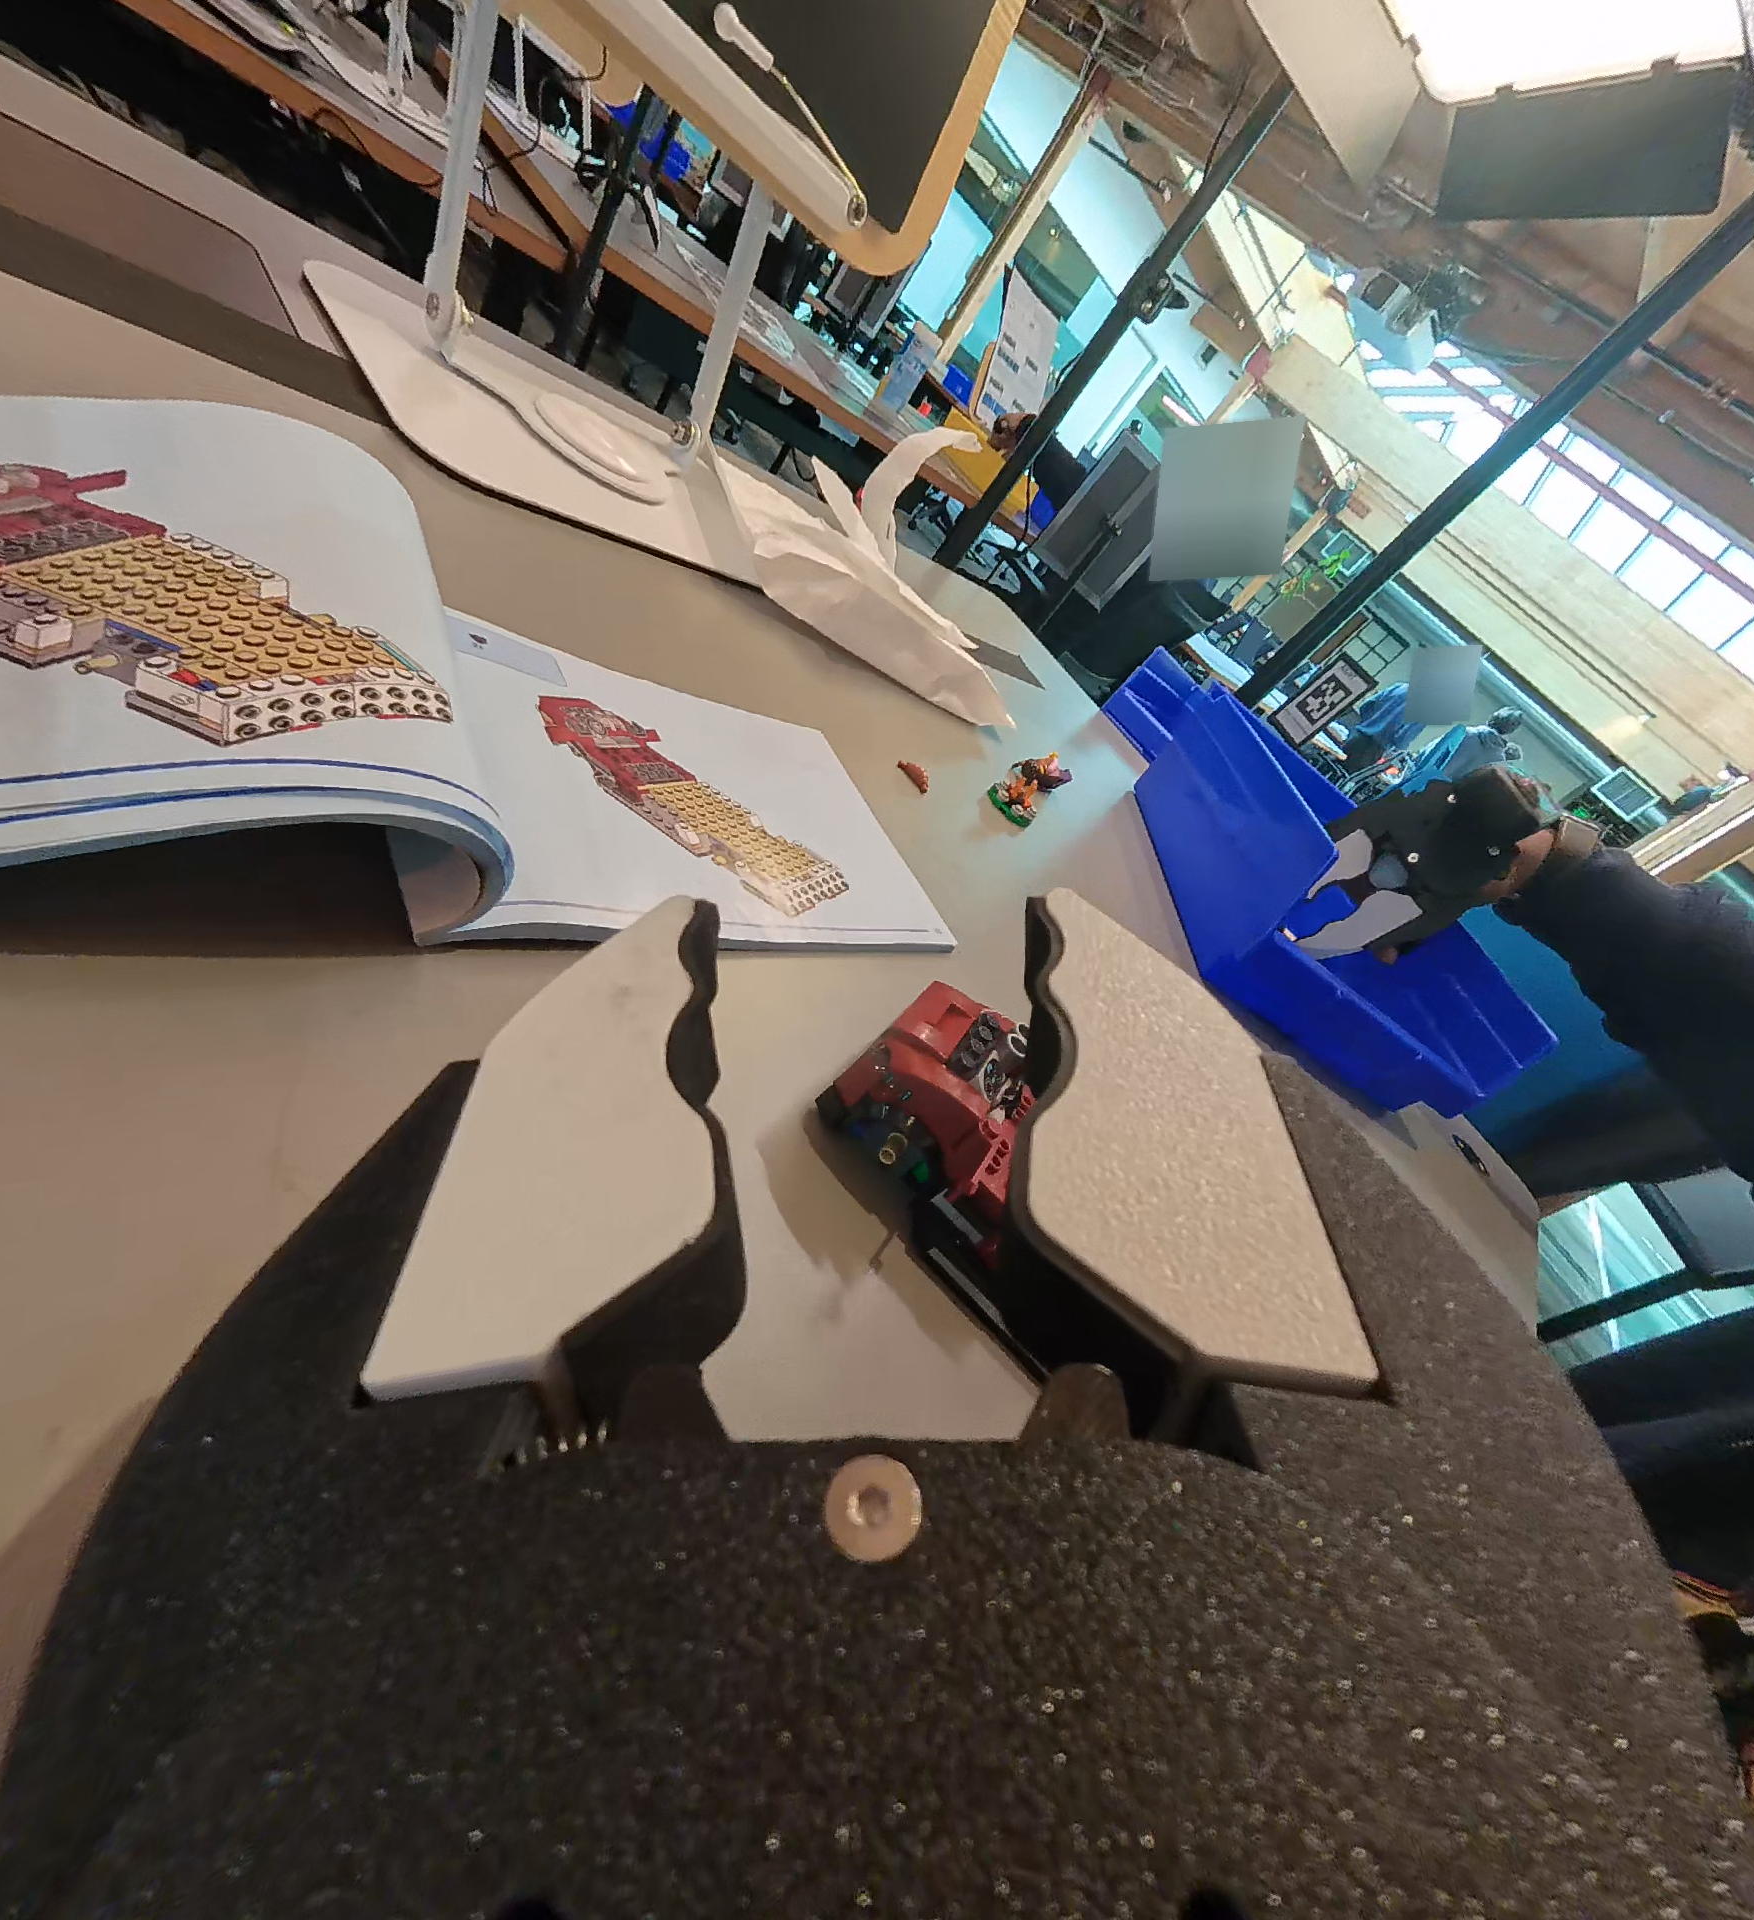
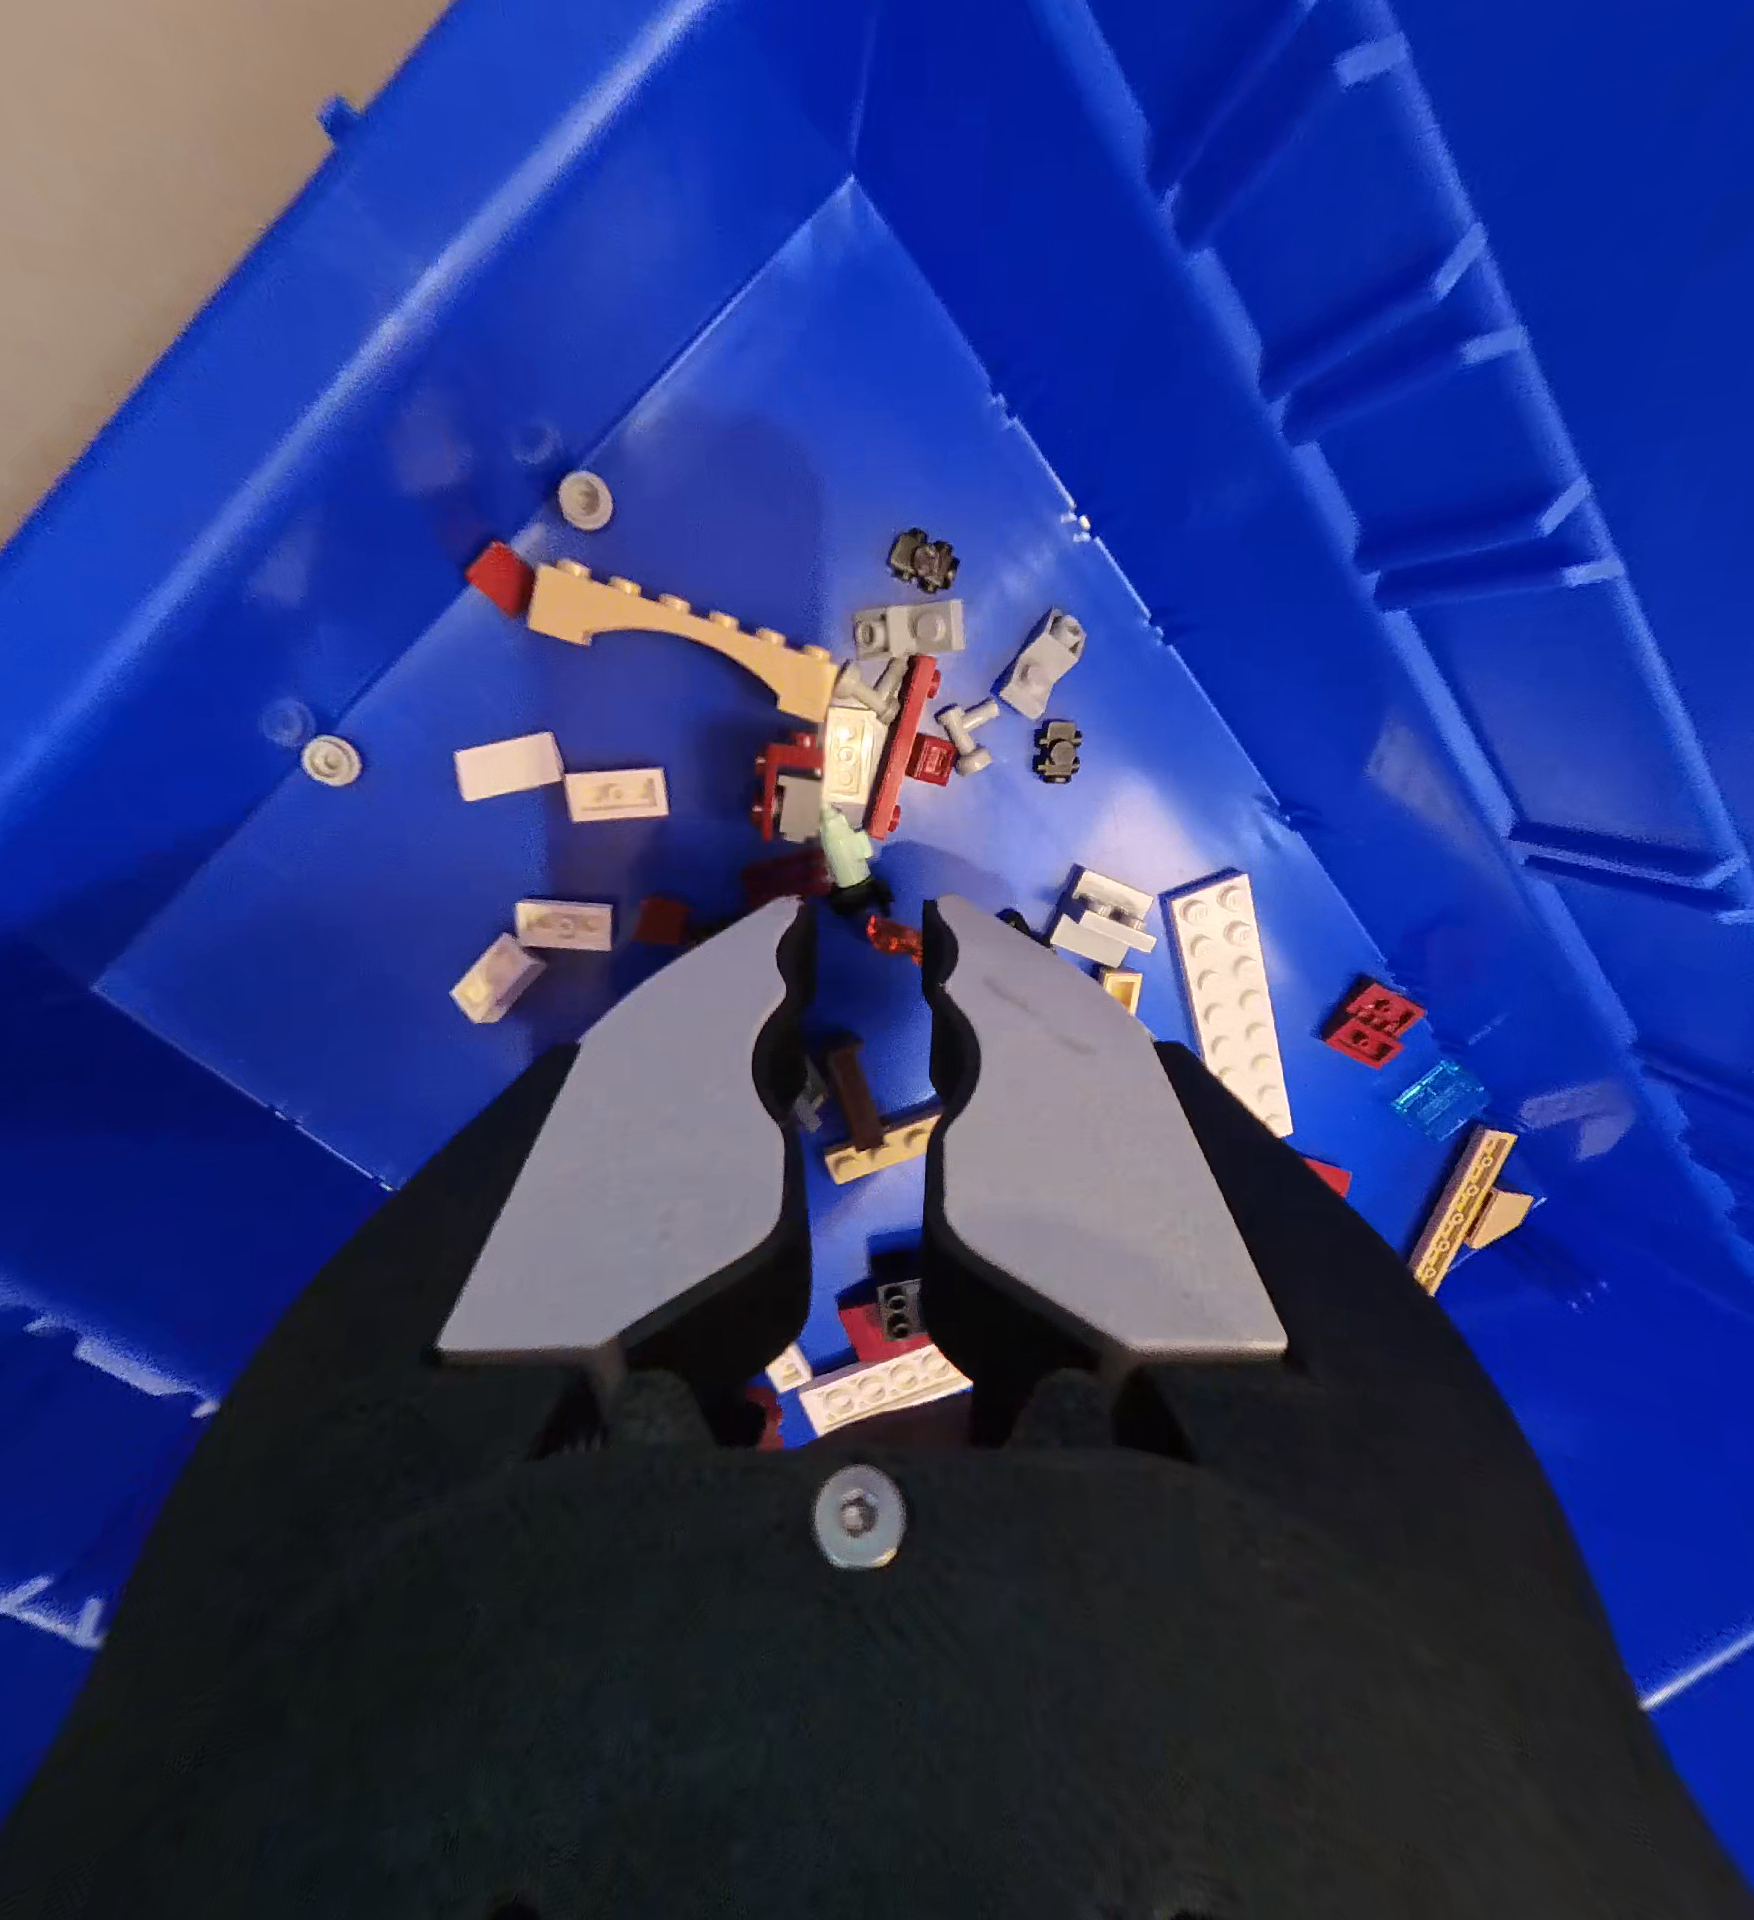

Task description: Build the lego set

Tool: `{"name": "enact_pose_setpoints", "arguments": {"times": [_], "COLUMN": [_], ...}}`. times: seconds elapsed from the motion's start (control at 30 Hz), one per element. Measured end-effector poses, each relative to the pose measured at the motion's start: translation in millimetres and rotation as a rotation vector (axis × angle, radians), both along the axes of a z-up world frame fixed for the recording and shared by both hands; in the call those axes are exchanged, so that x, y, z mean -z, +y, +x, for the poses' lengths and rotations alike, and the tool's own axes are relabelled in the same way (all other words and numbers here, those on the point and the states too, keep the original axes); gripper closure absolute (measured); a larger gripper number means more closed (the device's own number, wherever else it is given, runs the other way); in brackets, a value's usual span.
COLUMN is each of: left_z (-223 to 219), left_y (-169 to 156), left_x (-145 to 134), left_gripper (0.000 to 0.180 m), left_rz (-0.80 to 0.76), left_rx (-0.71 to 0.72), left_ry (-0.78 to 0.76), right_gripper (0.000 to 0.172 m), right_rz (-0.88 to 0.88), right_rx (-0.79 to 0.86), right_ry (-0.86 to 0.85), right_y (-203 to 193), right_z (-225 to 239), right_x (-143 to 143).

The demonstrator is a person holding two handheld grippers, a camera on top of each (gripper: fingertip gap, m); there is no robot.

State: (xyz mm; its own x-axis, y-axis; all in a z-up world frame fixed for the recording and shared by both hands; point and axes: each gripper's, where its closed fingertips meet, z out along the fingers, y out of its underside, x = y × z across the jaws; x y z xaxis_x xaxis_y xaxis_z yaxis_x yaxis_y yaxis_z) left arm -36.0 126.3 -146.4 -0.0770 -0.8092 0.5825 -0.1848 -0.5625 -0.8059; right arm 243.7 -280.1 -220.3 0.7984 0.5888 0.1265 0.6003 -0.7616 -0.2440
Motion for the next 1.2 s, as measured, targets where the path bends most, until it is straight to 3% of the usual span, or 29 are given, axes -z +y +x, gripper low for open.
{"name": "enact_pose_setpoints", "arguments": {"times": [0.3, 0.5, 0.67, 0.77, 0.83, 0.97, 1.07, 1.2], "left_z": [-1, -1, 0, 3, 4, 3, 0, -2], "left_y": [1, 1, 1, -1, -2, -5, -8, -12], "left_x": [-1, -1, 0, 4, 7, 8, 8, 8], "left_gripper": [0.123, 0.123, 0.123, 0.123, 0.123, 0.123, 0.123, 0.123], "left_rz": [-0.004, 0.0, 0.01, 0.012, 0.021, 0.04, 0.037, 0.031], "left_rx": [-0.008, -0.009, -0.011, -0.002, 0.003, 0.0, 0.009, 0.031], "left_ry": [-0.006, -0.008, 0.005, 0.036, 0.057, 0.065, 0.068, 0.063], "right_gripper": [0.159, 0.16, 0.159, 0.16, 0.16, 0.16, 0.16, 0.159], "right_rz": [-0.045, 0.007, 0.181, 0.334, 0.383, 0.397, 0.404, 0.321], "right_rx": [-0.014, 0.015, 0.059, 0.046, 0.059, -0.01, -0.053, -0.056], "right_ry": [0.042, -0.058, -0.218, -0.228, -0.185, -0.212, -0.304, -0.309], "right_y": [-1, 0, 34, 79, 108, 162, 208, 240], "right_z": [0, 6, -20, -75, -118, -186, -198, -201], "right_x": [8, -1, -60, -106, -115, -84, -52, -18]}}
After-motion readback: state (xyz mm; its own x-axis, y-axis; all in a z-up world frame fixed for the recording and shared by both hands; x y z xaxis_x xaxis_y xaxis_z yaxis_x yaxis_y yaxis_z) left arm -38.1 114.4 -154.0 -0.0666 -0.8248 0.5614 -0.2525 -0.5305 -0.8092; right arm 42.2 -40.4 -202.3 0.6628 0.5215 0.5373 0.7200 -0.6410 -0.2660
